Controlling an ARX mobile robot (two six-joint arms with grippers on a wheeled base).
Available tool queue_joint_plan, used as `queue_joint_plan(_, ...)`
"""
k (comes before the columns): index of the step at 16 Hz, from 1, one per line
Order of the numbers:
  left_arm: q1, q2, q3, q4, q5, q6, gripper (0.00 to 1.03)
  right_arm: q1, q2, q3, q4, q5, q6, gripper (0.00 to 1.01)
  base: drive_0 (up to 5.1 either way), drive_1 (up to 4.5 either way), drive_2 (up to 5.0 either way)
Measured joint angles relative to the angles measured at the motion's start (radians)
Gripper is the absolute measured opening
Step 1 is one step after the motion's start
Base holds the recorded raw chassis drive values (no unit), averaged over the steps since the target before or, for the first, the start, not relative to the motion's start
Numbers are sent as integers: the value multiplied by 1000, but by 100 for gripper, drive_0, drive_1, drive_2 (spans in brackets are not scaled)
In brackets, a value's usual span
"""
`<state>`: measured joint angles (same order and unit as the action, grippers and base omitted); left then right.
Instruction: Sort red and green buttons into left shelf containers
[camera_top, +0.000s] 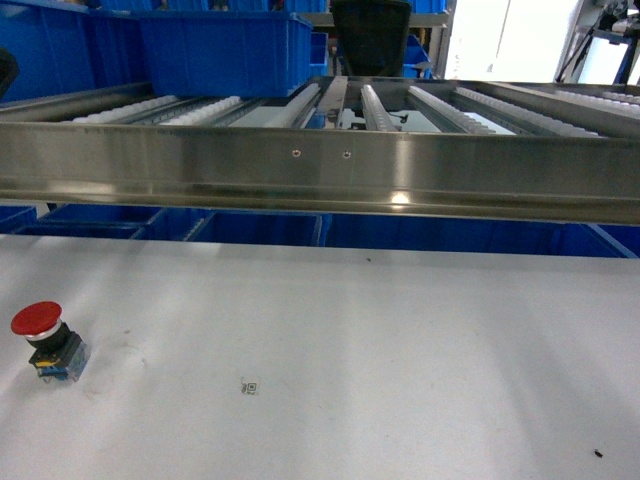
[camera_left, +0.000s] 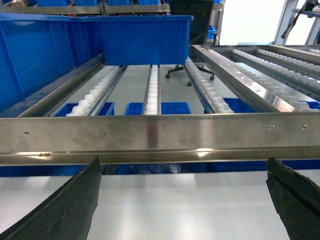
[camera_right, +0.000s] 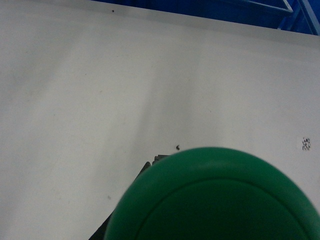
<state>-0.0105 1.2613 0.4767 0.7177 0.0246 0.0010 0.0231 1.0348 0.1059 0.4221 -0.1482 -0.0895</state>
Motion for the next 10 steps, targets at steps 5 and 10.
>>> queue_joint_plan(5, 6, 118, 11, -29, -33, -24, 98, 3, -198, -21, -73, 17, 3, 27, 0, 0, 0)
queue_joint_plan(10, 69, 300, 71, 1, -24, 0, 98, 3, -199, -21, -71, 17, 3, 27, 0, 0, 0)
